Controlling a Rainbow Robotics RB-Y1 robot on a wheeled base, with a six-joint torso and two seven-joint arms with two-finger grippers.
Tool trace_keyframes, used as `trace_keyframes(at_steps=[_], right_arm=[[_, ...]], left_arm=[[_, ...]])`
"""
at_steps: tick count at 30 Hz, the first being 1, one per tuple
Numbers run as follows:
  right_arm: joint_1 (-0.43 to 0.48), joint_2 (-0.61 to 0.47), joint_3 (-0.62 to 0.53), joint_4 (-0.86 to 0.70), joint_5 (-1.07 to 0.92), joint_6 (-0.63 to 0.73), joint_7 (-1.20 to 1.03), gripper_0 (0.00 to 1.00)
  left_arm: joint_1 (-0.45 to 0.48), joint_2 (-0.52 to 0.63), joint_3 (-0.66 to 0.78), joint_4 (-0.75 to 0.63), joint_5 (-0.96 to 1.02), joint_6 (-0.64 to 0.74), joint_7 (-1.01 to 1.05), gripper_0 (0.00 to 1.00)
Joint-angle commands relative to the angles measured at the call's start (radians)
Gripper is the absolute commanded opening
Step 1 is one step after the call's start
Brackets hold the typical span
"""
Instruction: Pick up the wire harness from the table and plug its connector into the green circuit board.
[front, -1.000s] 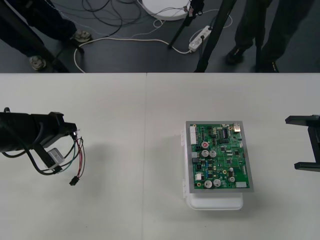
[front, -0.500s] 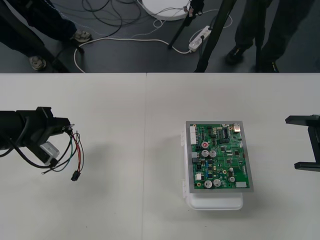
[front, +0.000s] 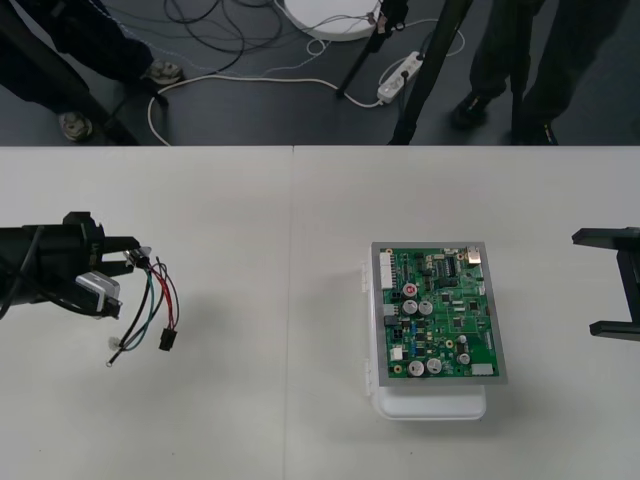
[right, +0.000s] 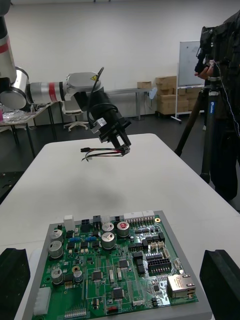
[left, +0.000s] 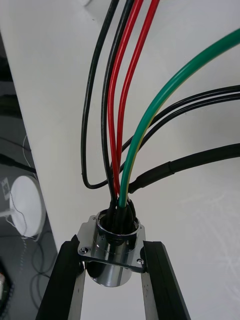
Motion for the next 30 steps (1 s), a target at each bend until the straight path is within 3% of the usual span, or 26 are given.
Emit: trace_keyframes(at_steps=[1, 17, 30], right_arm=[[-0.023, -0.022, 0.011, 0.001, -0.02, -0.001, -0.014, 1.0], [-0.023, -0.022, 0.006, -0.007, -0.03, -0.001, -0.017, 1.0], [-0.022, -0.022, 0.006, -0.019, -0.038, -0.001, -0.017, 1.0]], left_arm=[[0.019, -0.076, 0.075, -0.046, -0.004, -0.13, 0.162, 0.0], [0.008, -0.268, 0.157, -0.095, -0.003, -0.189, 0.448, 0.0], [-0.073, -0.4, 0.173, -0.131, -0.12, -0.15, 0.553, 0.0]])
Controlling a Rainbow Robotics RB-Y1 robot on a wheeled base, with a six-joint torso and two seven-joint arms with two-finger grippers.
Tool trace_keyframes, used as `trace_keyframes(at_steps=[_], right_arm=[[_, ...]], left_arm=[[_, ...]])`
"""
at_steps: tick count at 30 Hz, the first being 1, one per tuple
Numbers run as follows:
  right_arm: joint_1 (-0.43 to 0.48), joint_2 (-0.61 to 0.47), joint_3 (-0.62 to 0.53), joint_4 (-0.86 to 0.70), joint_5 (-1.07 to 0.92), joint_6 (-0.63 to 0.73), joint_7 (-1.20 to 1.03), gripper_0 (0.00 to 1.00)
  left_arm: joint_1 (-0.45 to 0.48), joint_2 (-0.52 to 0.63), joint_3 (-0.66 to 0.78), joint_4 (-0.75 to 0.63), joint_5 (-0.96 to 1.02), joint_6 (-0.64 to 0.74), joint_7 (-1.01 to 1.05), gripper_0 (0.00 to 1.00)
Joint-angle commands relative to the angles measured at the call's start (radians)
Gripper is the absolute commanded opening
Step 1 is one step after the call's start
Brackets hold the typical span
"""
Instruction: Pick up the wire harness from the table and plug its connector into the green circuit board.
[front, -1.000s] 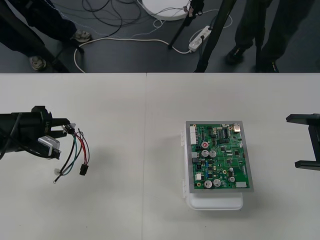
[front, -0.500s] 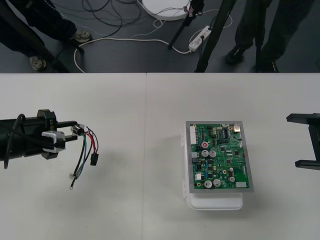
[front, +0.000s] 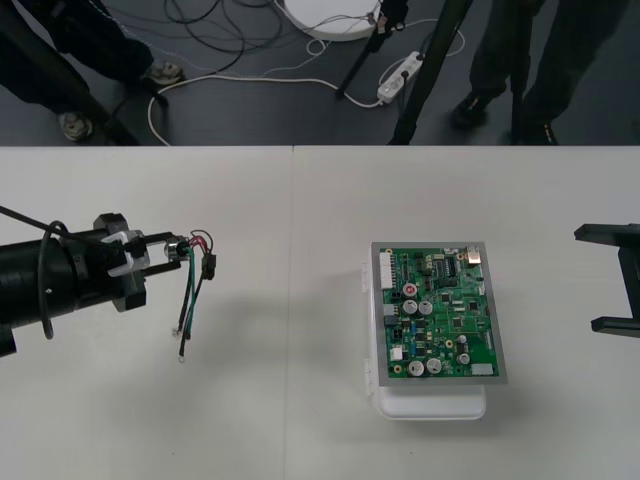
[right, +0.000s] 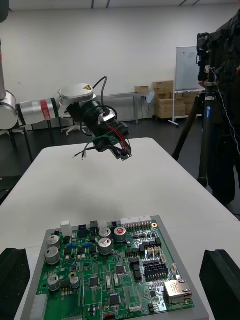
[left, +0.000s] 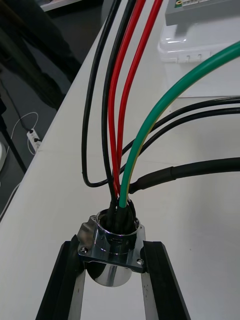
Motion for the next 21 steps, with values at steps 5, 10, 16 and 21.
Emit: trace_keyframes(at_steps=[5, 10, 16, 21], right_arm=[[-0.023, -0.023, 0.006, -0.023, -0.027, -0.001, -0.017, 1.0], [-0.022, -0.022, 0.006, -0.023, -0.027, -0.001, -0.028, 1.0], [-0.022, -0.022, 0.006, -0.029, -0.038, -0.001, -0.049, 1.0], [-0.023, -0.022, -0.003, -0.044, -0.051, -0.001, -0.07, 1.0]], left_arm=[[-0.068, -0.076, -0.02, -0.079, -0.107, 0.065, 0.037, 0.0], [-0.103, -0.11, -0.035, -0.079, -0.153, 0.099, 0.058, 0.0], [-0.154, -0.158, -0.063, -0.079, -0.217, 0.131, 0.09, 0.0], [-0.167, -0.172, -0.114, -0.077, -0.243, 0.2, 0.119, 0.0]])
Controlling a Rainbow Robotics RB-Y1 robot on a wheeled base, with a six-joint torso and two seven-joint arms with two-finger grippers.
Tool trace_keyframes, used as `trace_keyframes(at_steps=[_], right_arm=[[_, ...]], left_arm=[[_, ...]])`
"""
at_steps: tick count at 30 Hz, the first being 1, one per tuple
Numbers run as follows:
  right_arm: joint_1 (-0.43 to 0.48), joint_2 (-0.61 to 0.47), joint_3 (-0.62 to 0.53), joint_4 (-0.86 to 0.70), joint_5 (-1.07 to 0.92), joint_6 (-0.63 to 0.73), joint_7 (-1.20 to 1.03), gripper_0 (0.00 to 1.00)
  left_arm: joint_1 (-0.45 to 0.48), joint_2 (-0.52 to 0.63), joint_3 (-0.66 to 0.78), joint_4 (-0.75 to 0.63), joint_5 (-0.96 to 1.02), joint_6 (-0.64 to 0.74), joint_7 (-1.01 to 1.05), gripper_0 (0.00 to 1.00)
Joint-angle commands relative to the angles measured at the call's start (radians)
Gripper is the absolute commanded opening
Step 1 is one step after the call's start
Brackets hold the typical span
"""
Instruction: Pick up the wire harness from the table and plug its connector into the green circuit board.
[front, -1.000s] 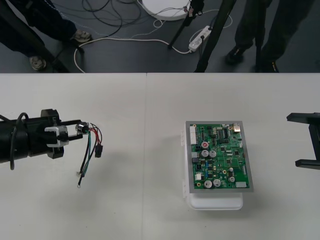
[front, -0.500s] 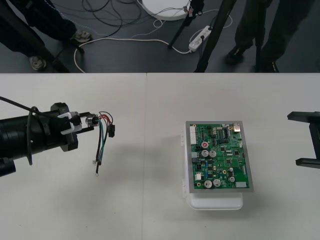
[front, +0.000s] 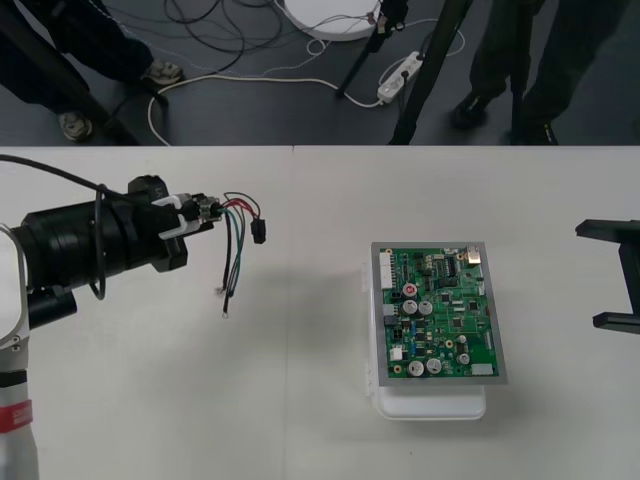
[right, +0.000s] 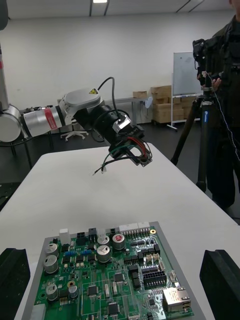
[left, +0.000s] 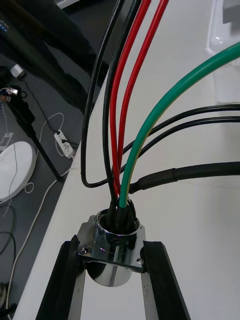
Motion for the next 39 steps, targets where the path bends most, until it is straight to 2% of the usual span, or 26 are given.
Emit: trace_keyframes(at_steps=[1, 16, 27, 39], right_arm=[[-0.023, -0.022, -0.008, -0.041, -0.024, -0.001, -0.061, 1.0], [-0.022, -0.02, -0.02, -0.043, -0.024, -0.001, -0.087, 1.0], [-0.023, -0.02, -0.023, -0.043, -0.023, -0.001, -0.095, 1.0], [-0.022, -0.012, -0.046, -0.046, -0.024, -0.001, -0.176, 1.0]], left_arm=[[-0.05, -0.035, -0.081, -0.042, -0.024, 0.141, 0.125, 0.0], [-0.07, -0.047, -0.235, -0.042, -0.085, 0.339, 0.352, 0.0], [-0.105, -0.047, -0.303, -0.042, -0.162, 0.396, 0.497, 0.0], [-0.11, -0.047, -0.39, -0.042, -0.274, 0.523, 0.664, 0.0]])
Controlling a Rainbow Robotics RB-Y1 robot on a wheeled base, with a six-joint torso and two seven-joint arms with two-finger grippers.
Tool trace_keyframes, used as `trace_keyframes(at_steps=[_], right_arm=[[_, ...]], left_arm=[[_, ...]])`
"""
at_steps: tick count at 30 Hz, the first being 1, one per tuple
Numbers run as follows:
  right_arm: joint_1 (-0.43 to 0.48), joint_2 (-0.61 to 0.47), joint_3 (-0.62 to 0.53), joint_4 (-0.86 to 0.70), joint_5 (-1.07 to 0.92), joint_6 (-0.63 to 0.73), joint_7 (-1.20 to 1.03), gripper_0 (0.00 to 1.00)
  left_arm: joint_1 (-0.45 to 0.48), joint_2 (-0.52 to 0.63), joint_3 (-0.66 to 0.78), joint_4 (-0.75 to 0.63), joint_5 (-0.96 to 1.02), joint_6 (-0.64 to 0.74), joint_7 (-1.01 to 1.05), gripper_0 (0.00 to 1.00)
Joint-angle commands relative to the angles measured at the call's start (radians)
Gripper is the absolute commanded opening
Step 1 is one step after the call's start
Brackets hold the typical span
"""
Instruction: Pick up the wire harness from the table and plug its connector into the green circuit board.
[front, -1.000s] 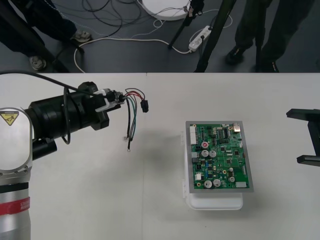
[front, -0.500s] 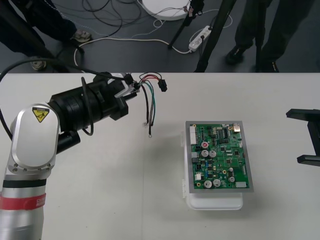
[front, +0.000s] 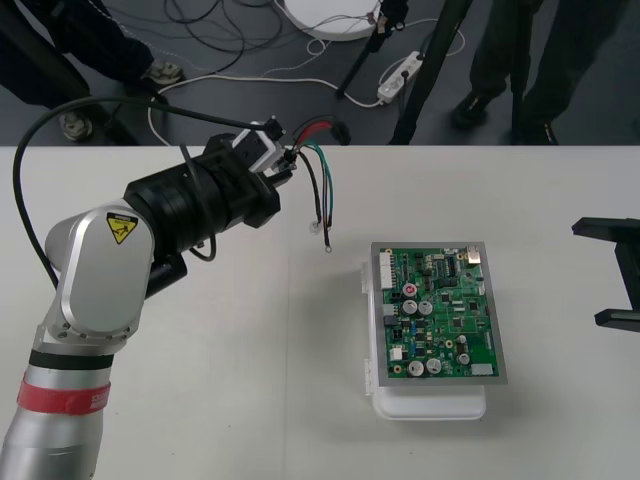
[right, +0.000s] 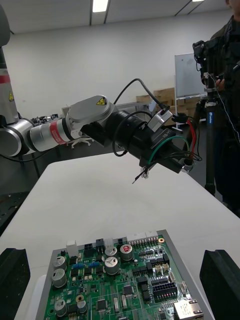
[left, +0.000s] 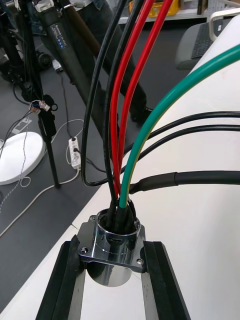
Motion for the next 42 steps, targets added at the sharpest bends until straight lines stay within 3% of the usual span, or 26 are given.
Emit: trace_keyframes(at_steps=[1, 7, 12, 24, 42], right_arm=[[-0.021, -0.005, -0.054, -0.025, -0.015, -0.001, -0.121, 1.0], [-0.018, 0.004, -0.09, -0.058, -0.015, -0.001, -0.198, 1.0], [0.012, 0.006, -0.133, -0.114, -0.015, 0.076, -0.261, 1.0], [0.238, 0.021, -0.3, -0.423, -0.012, 0.384, -0.368, 1.0], [0.35, 0.064, -0.315, -0.778, -0.012, 0.888, -0.405, 1.0]], left_arm=[[-0.039, -0.025, -0.06, -0.042, -0.078, 0.14, 0.093, 0.0], [-0.005, -0.025, -0.119, -0.042, -0.164, 0.246, 0.16, 0.0], [0.011, -0.024, -0.133, -0.042, -0.166, 0.28, 0.165, 0.0], [0.016, -0.001, -0.139, -0.042, -0.143, 0.304, 0.168, 0.0], [0.018, 0.01, -0.136, -0.042, -0.132, 0.315, 0.168, 0.0]])
